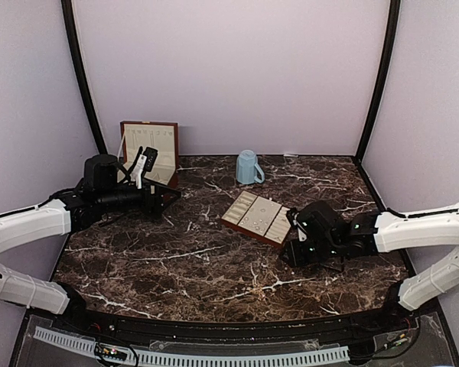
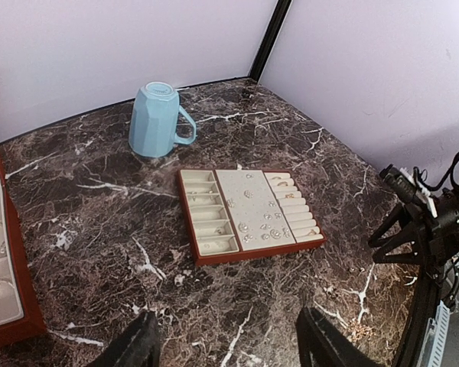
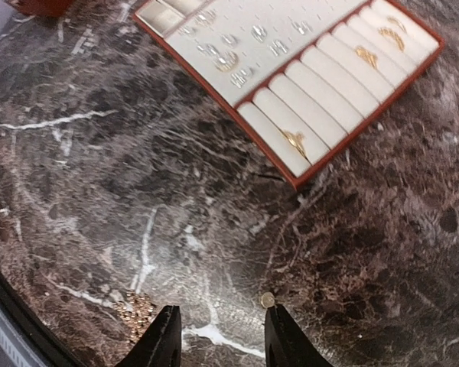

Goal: Organize the mixed jewelry
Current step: Pick up the earring from the center of the board, then pass from the right arm to the left

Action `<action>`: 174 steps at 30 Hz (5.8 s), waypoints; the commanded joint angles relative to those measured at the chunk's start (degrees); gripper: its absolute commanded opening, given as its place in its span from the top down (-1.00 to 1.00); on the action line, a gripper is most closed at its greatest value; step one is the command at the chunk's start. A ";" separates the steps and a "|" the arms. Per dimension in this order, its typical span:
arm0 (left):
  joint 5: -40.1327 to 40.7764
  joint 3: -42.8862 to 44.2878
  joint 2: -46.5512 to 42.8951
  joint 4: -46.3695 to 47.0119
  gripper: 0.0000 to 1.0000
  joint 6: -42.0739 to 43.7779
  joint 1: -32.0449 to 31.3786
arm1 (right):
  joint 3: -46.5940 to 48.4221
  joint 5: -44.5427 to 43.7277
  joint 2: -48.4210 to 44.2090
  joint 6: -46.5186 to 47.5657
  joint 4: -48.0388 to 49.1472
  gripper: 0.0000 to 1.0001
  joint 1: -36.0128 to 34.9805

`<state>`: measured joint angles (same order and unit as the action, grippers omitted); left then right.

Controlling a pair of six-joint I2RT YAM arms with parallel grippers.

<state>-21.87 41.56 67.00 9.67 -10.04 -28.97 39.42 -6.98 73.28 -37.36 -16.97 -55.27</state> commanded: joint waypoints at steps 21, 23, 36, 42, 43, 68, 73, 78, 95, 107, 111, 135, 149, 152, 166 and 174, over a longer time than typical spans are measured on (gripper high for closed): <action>-1.52 1.20 -2.42 0.28 -0.27 -0.31 0.41 | 2.91 -9.45 9.56 -12.54 -7.04 0.43 -3.49; -1.61 1.24 -2.40 0.40 -0.27 -0.44 0.40 | 1.85 -8.78 8.64 -13.53 -7.08 0.45 -3.53; -2.11 1.20 -2.09 0.61 -0.27 -0.68 0.43 | 0.31 -7.98 9.35 -15.61 -6.58 0.58 -5.50; -2.13 1.15 -2.23 0.61 -0.27 -0.76 0.41 | 0.39 -8.56 10.41 -15.98 -7.01 0.62 -5.75; -2.17 1.15 -2.23 0.61 -0.27 -0.81 0.41 | 0.44 -8.69 10.54 -16.05 -7.04 0.62 -5.88; -2.57 0.81 -3.04 1.00 -0.26 -0.56 0.38 | 0.36 -9.72 10.35 -16.42 -5.81 0.82 -6.34; -0.85 0.75 -4.48 0.02 -0.25 -0.15 0.13 | 0.47 -8.91 9.18 -15.76 -3.18 0.82 -6.43; 2.01 1.05 -5.00 -1.69 -0.24 -2.07 -2.27 | 2.84 -8.14 9.87 -14.41 -1.64 0.82 -6.52; 3.93 -6.82 12.54 16.47 -0.21 -9.61 -17.01 | 11.11 -2.67 16.94 -10.59 8.52 0.82 -7.18; 0.55 0.19 28.36 22.66 -0.18 -8.42 -23.82 | 11.53 -0.91 15.61 -8.25 10.34 0.81 -8.09; -0.72 2.01 30.58 22.39 -0.16 -6.47 -24.62 | 11.30 -0.04 14.89 -6.71 10.30 0.81 -8.43; -4.45 4.92 34.95 21.82 0.39 -2.31 -26.63 | 11.37 2.12 13.77 -5.50 11.52 0.81 -8.81; -3.35 5.70 35.48 21.11 0.62 -1.51 -26.93 | 11.02 3.33 13.62 -4.84 11.90 0.81 -9.05; -3.22 5.72 35.48 21.09 0.68 -1.32 -26.93 | 11.11 3.63 13.82 -4.59 11.81 0.81 -9.24; -3.91 6.01 35.37 21.19 0.87 0.16 -27.06 | 11.60 5.09 14.48 -2.37 10.43 0.81 -9.66; -3.64 4.93 34.32 22.09 1.00 1.64 -27.45 | 11.19 4.69 14.02 -2.24 11.00 0.81 -9.77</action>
<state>-25.85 46.02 102.56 30.11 -9.74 -56.14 50.19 -3.20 88.38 -40.47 -7.33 -64.05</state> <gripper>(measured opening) 0.020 0.093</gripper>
